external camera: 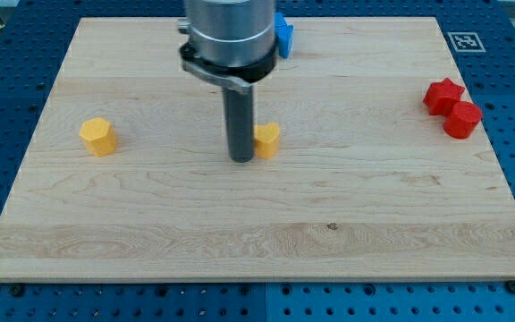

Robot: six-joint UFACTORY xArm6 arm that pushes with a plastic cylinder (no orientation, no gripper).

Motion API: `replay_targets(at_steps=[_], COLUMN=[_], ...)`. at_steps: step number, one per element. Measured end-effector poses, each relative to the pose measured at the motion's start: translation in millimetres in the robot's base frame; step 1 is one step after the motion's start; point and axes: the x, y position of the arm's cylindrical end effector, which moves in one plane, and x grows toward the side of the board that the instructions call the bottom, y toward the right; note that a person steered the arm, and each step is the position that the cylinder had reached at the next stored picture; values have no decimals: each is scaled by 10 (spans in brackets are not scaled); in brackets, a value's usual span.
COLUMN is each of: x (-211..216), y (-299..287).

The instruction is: Push the yellow heart towards the center right of the board

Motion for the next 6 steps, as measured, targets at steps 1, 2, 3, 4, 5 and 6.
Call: replay_targets(at_steps=[1,2,3,4,5,6], x=[-141,-215,-377,-572,-549,-344], y=[218,69,-169,237,530,307])
